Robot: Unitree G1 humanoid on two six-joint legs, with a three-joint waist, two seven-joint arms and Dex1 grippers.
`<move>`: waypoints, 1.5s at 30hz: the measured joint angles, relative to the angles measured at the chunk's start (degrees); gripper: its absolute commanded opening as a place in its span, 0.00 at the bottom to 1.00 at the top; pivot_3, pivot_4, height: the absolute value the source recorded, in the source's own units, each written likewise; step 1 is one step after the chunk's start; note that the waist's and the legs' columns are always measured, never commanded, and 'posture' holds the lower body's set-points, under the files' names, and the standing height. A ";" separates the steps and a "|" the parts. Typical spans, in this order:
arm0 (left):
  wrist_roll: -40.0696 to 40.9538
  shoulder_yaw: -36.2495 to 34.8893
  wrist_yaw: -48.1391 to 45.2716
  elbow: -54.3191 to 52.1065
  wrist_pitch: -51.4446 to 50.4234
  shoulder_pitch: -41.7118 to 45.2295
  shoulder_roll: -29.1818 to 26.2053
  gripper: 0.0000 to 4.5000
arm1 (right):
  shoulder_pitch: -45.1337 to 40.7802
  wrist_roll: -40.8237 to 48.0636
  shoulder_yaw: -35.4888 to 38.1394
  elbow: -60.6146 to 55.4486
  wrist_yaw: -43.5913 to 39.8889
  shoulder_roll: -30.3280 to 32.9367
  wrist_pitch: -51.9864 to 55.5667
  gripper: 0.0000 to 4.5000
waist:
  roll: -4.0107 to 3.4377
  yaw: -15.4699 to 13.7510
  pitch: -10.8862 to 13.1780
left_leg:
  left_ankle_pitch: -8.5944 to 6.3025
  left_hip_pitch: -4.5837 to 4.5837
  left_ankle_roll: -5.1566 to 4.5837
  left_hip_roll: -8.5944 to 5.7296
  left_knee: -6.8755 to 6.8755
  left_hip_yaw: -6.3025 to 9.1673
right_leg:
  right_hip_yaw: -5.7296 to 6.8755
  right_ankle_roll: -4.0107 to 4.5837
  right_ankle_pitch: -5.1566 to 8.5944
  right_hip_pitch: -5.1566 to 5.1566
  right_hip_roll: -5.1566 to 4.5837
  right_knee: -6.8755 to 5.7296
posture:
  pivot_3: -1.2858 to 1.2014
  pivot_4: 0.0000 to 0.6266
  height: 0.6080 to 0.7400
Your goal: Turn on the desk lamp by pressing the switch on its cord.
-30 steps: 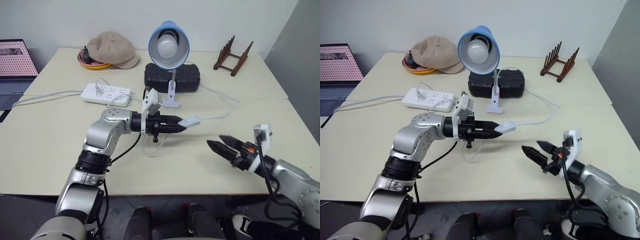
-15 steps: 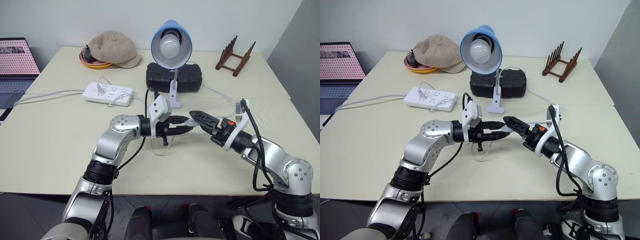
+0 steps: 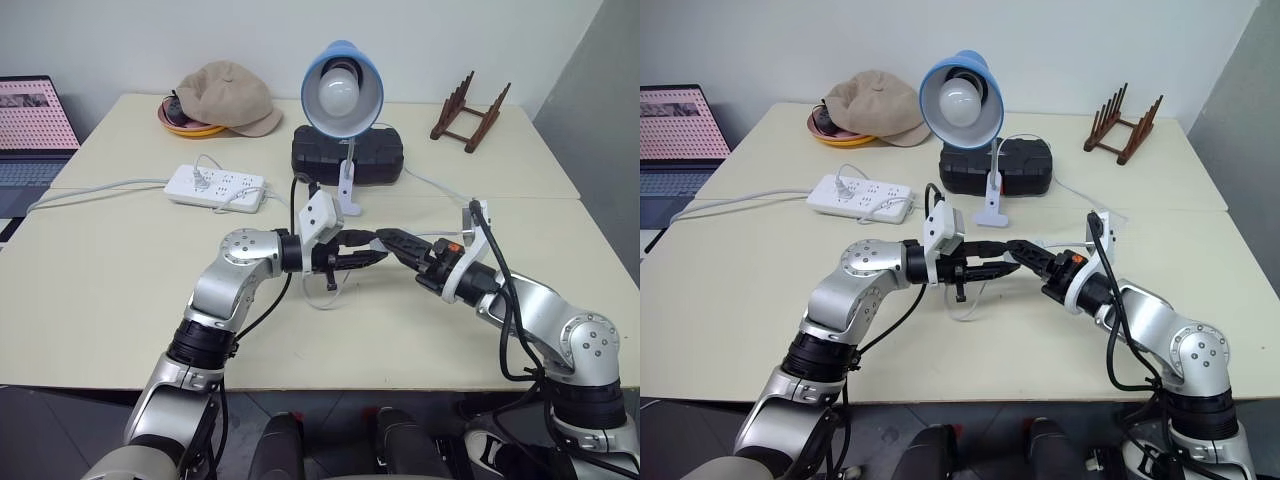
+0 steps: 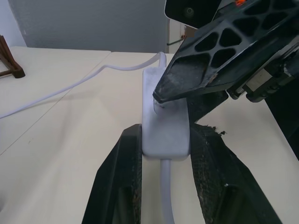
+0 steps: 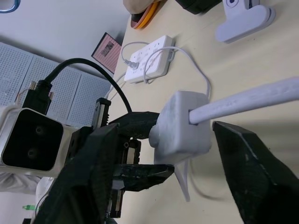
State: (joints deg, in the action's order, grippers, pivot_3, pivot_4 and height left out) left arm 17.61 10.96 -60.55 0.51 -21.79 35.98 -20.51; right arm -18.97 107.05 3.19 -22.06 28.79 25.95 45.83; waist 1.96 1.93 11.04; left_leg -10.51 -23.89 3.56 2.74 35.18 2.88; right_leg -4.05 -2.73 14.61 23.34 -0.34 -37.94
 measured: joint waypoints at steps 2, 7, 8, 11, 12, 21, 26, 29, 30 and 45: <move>-0.01 0.02 -0.06 0.00 0.00 0.00 0.00 0.24 | 0.06 0.00 0.00 0.01 -0.01 0.05 -0.35 0.45 | 0.00 0.00 0.00 | 0.00 0.00 0.00 0.00 0.00 0.00 | 0.00 0.00 0.00 0.00 0.00 0.00 | 0.52 0.24 1.00; -0.04 0.14 -0.11 0.13 0.16 0.02 0.18 0.24 | 0.32 0.20 -0.14 -0.01 -0.51 0.32 -0.44 0.15 | 0.00 0.00 0.00 | 0.00 0.00 0.00 0.00 0.00 0.00 | 0.00 0.01 0.00 0.00 0.00 0.01 | 0.52 0.24 1.00; -0.08 0.21 -0.11 0.14 0.27 0.04 0.20 0.24 | 0.33 0.20 -0.14 0.01 -0.55 0.34 -0.49 0.13 | 0.00 0.00 0.00 | 0.00 0.00 0.00 0.00 0.00 0.00 | 0.00 0.01 0.01 0.00 0.00 0.01 | 0.52 0.24 1.00; -0.10 0.51 -0.09 0.19 0.60 0.04 0.20 0.24 | 0.44 0.20 -0.14 0.01 -0.76 0.64 -0.50 0.13 | 0.00 0.00 0.00 | 0.00 -0.01 0.00 0.00 0.00 0.00 | -0.01 0.01 0.01 0.00 0.00 0.01 | 0.52 0.24 1.00; -0.11 0.54 -0.09 0.21 0.63 0.04 0.20 0.24 | 0.46 0.20 -0.13 0.01 -0.79 0.67 -0.50 0.13 | 0.00 -0.01 0.00 | 0.00 0.00 0.00 0.00 0.00 0.00 | 0.00 0.02 0.01 0.00 0.00 0.01 | 0.52 0.24 1.00; -0.13 1.30 -0.06 0.88 0.74 0.13 0.25 0.24 | 0.49 -1.78 -1.25 -0.10 -2.74 3.24 0.13 0.13 | 0.00 -0.01 0.00 | 0.00 -0.01 0.00 0.00 -0.01 0.00 | 0.00 0.03 0.02 0.00 0.00 0.03 | 0.52 0.24 1.00; -0.48 2.20 0.12 1.80 0.69 0.12 0.24 0.24 | -0.10 -5.09 -2.69 -0.29 -3.75 4.95 1.08 0.13 | 0.00 -0.01 0.00 | 0.00 -0.02 0.00 0.00 -0.01 0.00 | -0.01 0.03 0.02 0.01 0.00 0.05 | 0.52 0.24 1.00; -0.53 2.21 0.17 1.99 0.64 0.13 0.22 0.24 | -0.46 -6.59 -3.18 -0.65 -3.83 5.15 1.26 0.13 | 0.00 -0.02 0.00 | 0.00 -0.02 0.00 0.00 -0.03 0.00 | 0.00 0.03 0.02 0.02 0.00 0.05 | 0.52 0.24 1.00; -0.54 2.21 0.18 2.03 0.63 0.13 0.22 0.24 | -0.52 -6.80 -3.26 -0.72 -3.83 5.17 1.28 0.13 | 0.00 -0.02 0.00 | 0.00 -0.02 0.00 0.00 -0.03 0.00 | -0.01 0.03 0.02 0.02 0.00 0.05 | 0.52 0.24 1.00; -0.67 2.25 -0.09 2.36 0.73 0.79 0.20 0.24 | -0.15 -8.42 -3.29 -1.38 -2.76 5.50 1.95 0.61 | 0.00 -0.03 0.00 | 0.00 -0.05 0.00 0.00 -0.05 0.00 | 0.00 0.03 0.02 0.03 0.00 0.10 | 0.52 0.24 1.00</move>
State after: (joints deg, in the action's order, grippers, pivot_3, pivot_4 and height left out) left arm 16.94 13.21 -60.64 2.87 -21.06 36.77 -20.31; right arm -19.12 98.63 -0.10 -23.45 26.03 31.45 47.78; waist 1.96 1.91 11.04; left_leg -10.52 -23.94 3.55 2.74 35.13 2.88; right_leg -4.05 -2.70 14.63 23.38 -0.34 -37.84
